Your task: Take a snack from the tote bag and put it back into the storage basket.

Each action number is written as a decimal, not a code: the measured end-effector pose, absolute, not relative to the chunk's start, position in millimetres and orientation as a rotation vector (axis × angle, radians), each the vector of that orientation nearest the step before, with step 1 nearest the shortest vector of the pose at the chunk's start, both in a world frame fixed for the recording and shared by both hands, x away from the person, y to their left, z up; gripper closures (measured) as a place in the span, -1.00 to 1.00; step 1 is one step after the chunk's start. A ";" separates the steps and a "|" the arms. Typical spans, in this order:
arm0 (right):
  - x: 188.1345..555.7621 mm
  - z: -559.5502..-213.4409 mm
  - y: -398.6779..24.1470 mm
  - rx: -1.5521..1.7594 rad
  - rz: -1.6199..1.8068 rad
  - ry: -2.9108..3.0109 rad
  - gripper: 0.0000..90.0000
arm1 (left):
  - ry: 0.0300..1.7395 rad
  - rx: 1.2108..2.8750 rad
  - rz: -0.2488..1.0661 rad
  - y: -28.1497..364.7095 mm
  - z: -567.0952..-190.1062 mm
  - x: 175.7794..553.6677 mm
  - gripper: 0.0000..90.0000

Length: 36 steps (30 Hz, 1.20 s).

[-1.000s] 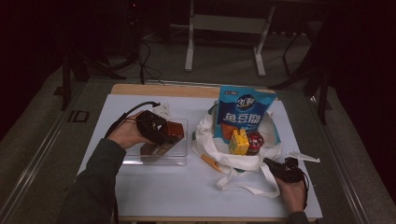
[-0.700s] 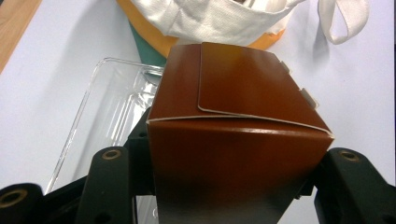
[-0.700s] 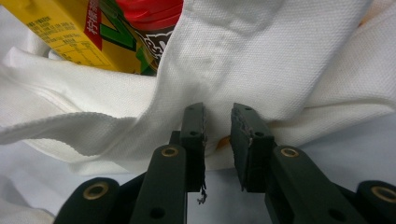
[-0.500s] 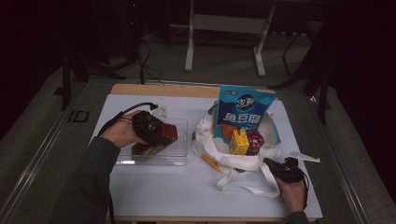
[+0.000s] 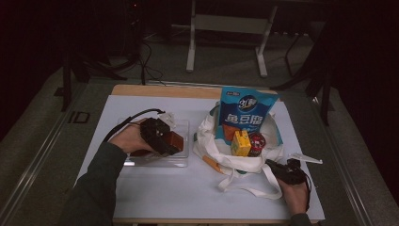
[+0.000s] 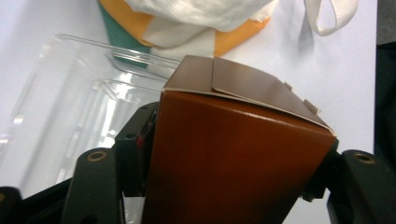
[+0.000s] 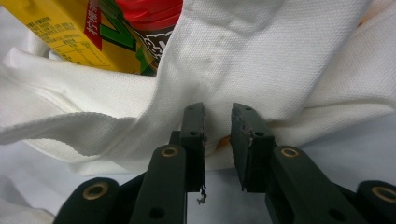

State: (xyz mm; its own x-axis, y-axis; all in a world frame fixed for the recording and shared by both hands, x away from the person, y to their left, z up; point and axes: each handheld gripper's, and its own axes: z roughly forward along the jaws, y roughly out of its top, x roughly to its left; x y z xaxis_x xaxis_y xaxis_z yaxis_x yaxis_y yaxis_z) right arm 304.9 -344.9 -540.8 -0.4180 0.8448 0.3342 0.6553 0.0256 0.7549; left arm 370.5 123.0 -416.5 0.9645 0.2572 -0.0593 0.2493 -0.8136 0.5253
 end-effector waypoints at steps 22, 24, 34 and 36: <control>304.9 -540.8 -344.9 1.565 1.339 2.086 0.63 | 0.452 2.568 -0.046 98.6 -443.2 373.2 -0.52; 304.9 -540.8 -344.9 1.565 1.340 2.086 0.63 | 0.456 2.574 -0.046 96.2 -444.7 373.6 -0.56; 304.8 -540.7 -344.9 1.569 1.340 2.086 0.63 | 0.468 2.571 -0.071 94.6 -449.8 374.4 -0.60; 304.8 -540.7 -344.8 1.569 1.340 2.086 0.63 | 0.479 2.548 -0.072 95.2 -448.8 374.5 -0.64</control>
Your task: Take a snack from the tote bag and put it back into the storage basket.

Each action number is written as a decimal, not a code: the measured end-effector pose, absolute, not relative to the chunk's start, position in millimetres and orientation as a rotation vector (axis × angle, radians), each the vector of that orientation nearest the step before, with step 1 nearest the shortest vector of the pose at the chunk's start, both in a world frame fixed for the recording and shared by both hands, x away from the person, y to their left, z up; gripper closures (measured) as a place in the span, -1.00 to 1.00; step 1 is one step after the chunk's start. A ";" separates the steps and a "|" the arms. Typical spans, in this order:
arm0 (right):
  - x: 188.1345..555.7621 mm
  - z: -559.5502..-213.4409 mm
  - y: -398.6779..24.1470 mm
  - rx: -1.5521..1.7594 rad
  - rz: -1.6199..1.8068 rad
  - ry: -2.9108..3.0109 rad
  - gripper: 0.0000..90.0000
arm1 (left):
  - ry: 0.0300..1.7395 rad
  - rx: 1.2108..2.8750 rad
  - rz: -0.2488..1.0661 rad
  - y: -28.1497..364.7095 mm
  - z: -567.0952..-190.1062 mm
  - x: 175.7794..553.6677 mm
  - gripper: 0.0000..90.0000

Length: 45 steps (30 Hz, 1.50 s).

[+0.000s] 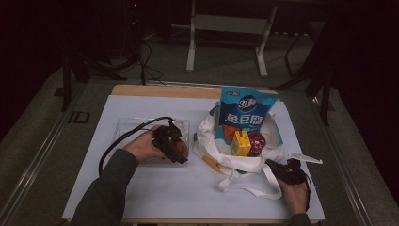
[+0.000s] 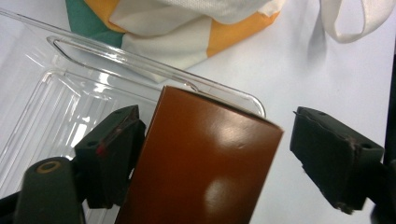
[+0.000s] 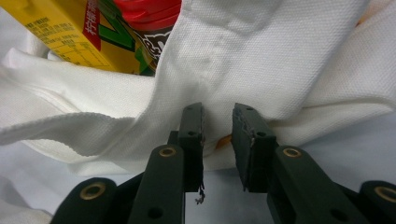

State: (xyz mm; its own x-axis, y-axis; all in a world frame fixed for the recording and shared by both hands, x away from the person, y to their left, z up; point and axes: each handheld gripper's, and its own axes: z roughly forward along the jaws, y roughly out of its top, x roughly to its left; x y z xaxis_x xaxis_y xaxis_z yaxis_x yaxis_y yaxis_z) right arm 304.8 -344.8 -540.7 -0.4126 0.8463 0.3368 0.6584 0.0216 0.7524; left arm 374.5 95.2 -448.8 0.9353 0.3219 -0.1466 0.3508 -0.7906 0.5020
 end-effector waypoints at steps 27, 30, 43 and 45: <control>305.0 -540.8 -345.1 1.572 1.342 2.087 0.62 | 0.489 2.302 0.006 102.7 -423.9 373.6 -0.68; 305.2 -540.9 -345.2 1.572 1.344 2.087 0.62 | 0.492 2.273 0.017 101.7 -421.5 374.4 -0.68; 305.0 -540.8 -345.2 1.573 1.344 2.087 0.62 | 0.471 2.228 0.085 91.5 -416.4 374.0 -0.26; 305.0 -540.8 -345.1 1.572 1.342 2.087 0.62 | 0.473 2.204 0.065 90.5 -415.1 374.4 -0.21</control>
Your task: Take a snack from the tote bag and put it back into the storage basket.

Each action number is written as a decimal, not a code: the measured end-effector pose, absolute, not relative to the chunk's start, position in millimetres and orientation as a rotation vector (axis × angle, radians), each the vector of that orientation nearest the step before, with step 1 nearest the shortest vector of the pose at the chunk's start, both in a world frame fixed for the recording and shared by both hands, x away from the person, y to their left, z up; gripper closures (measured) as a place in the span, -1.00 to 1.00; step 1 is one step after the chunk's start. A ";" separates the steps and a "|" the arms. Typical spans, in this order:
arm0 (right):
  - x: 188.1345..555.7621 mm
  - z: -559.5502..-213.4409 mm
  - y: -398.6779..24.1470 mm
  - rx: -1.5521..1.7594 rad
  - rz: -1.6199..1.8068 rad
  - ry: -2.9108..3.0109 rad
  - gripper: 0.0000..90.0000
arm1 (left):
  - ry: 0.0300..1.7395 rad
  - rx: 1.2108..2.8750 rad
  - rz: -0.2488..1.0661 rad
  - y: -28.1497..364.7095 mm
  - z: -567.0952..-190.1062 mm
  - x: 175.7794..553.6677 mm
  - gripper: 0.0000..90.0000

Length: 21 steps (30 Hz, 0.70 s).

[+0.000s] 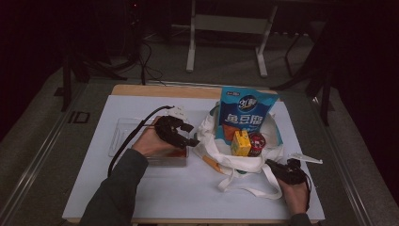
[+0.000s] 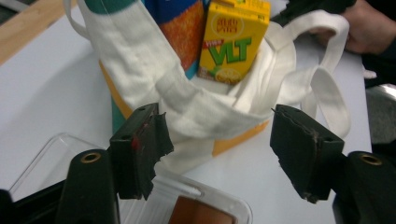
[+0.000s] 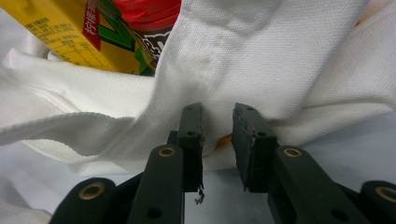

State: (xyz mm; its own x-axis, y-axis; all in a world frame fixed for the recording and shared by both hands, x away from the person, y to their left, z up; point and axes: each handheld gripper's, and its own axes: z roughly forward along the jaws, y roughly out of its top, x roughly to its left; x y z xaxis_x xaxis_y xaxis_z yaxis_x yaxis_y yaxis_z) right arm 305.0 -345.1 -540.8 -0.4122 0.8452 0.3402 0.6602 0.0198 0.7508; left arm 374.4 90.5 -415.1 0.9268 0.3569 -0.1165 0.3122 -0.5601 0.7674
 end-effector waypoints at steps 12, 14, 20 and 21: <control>305.2 -540.9 -345.3 1.569 1.344 2.086 0.62 | 0.437 2.197 0.082 72.6 -414.5 370.1 -0.03; 305.2 -540.9 -345.3 1.569 1.344 2.086 0.62 | 0.426 2.196 0.041 70.0 -415.5 371.2 0.01; 305.3 -541.0 -345.4 1.569 1.344 2.086 0.62 | 0.428 2.170 0.014 65.9 -414.5 372.0 0.04; 305.3 -541.0 -345.4 1.569 1.345 2.086 0.62 | 0.425 2.170 0.008 65.5 -414.3 372.3 0.04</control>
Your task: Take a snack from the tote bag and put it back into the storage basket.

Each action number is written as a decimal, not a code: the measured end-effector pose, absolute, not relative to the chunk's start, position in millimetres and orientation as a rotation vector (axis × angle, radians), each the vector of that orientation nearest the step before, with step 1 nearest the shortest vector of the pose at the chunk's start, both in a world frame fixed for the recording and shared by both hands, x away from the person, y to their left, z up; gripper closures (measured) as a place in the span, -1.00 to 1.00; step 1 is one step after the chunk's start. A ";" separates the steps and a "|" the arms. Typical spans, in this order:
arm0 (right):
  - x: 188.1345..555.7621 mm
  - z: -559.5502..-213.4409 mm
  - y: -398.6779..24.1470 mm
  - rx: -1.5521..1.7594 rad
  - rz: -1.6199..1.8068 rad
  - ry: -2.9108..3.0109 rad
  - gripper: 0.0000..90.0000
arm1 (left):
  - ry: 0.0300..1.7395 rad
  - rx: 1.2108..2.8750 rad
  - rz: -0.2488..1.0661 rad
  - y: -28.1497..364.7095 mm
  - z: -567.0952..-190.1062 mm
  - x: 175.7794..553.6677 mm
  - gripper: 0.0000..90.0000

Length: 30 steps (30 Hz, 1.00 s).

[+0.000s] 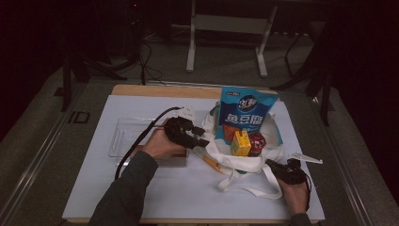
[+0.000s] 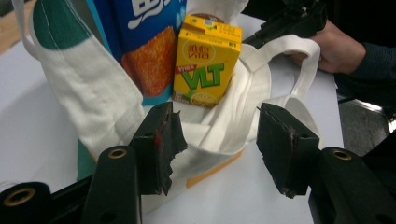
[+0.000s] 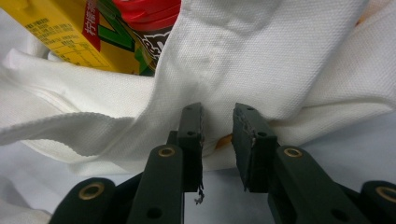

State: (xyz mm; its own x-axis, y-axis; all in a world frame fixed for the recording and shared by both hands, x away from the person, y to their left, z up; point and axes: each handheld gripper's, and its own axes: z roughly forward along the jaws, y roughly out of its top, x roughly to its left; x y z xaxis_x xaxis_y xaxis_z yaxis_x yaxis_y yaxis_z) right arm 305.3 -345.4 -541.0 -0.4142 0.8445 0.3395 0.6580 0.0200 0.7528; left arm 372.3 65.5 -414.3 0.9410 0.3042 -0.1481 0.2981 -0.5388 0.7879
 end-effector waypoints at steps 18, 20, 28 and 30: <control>305.3 -541.0 -345.4 1.569 1.345 2.086 0.62 | 0.373 2.176 -0.042 46.1 -417.2 372.0 0.16; 305.3 -541.0 -345.5 1.569 1.345 2.086 0.62 | 0.354 2.189 -0.042 43.0 -417.5 372.0 0.14; 305.3 -541.0 -345.5 1.570 1.346 2.086 0.62 | 0.348 2.205 -0.015 30.9 -417.7 370.7 0.08; 305.3 -541.0 -345.4 1.569 1.345 2.086 0.62 | 0.338 2.197 -0.030 28.3 -418.1 369.9 0.07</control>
